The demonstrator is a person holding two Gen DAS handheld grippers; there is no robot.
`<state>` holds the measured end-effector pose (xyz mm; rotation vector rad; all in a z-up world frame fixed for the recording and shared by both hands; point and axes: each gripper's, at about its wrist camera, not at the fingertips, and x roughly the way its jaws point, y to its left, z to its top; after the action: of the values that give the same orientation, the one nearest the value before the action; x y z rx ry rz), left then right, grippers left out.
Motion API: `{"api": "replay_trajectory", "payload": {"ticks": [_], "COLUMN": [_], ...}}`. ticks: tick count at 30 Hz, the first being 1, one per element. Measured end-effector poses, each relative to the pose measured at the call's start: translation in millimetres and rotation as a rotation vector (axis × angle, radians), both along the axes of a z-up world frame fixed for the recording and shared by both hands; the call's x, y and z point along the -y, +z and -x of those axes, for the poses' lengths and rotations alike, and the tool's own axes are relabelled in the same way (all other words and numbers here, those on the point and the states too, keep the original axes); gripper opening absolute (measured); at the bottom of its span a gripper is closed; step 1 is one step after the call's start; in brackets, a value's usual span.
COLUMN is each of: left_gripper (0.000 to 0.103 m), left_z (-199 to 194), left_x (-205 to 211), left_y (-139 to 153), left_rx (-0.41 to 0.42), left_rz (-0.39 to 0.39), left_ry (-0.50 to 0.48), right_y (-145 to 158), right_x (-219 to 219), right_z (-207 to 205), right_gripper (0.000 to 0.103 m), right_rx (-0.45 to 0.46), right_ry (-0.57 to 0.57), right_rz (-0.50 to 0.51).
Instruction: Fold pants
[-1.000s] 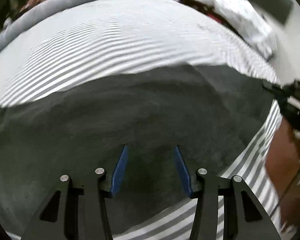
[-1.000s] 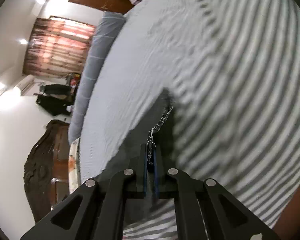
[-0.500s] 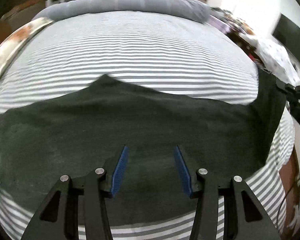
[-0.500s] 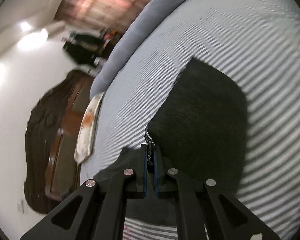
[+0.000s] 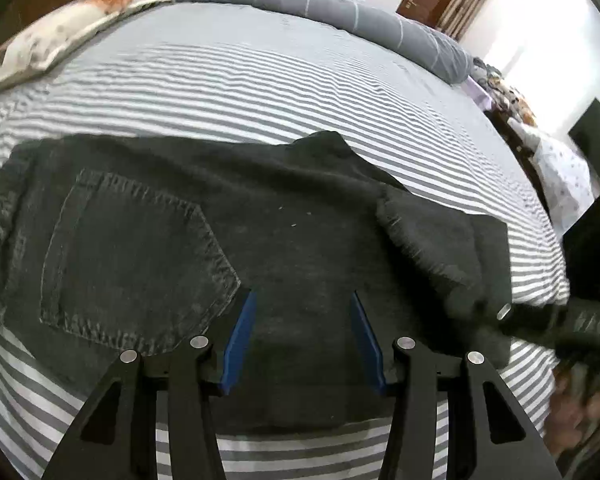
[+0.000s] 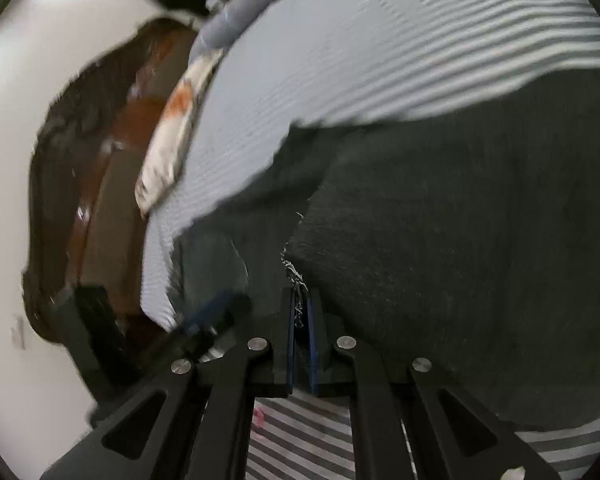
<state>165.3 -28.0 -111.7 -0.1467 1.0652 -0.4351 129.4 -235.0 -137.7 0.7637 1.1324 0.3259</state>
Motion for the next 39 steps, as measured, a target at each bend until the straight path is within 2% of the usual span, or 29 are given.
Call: {"api": "replay_trajectory", "payload": {"ticks": [6, 9, 11, 14, 19, 24, 32, 34, 36, 39], "left_gripper": [0.05, 0.05, 0.05, 0.05, 0.05, 0.052, 0.052, 0.049, 0.032, 0.02], "left_z": [-3, -3, -2, 1, 7, 10, 9, 9, 9, 9], "left_x": [-3, 0, 2, 6, 20, 30, 41, 44, 48, 51], "left_y": [-3, -8, -12, -14, -28, -36, -38, -38, -39, -40], "left_rx": [-0.041, -0.104, -0.139, -0.174, -0.271, -0.299, -0.371, -0.382, -0.377, -0.364], "left_rz": [0.076, 0.132, 0.146, 0.161, 0.162, 0.122, 0.187, 0.221, 0.205, 0.184], "left_ry": [-0.015, -0.05, -0.065, -0.101, -0.155, -0.167, -0.124, -0.108, -0.09, -0.058], "right_y": [-25, -26, -21, -7, -17, -38, -51, -49, -48, -49], "right_x": [-19, -18, -15, -4, 27, 58, 93, 98, 103, 109], "right_z": [2, 5, 12, 34, 66, 92, 100, 101, 103, 105], "right_gripper": [0.008, 0.013, 0.023, 0.028, 0.032, 0.033, 0.036, 0.036, 0.036, 0.036], "right_rx": [-0.053, -0.061, -0.058, -0.019, -0.058, -0.109, -0.122, -0.112, -0.107, -0.106], "right_ry": [0.051, 0.049, 0.054, 0.042, -0.054, -0.156, -0.287, -0.301, -0.315, -0.339], "right_rz": [0.082, 0.074, 0.07, 0.101, 0.006, -0.08, -0.17, -0.17, -0.17, -0.182]}}
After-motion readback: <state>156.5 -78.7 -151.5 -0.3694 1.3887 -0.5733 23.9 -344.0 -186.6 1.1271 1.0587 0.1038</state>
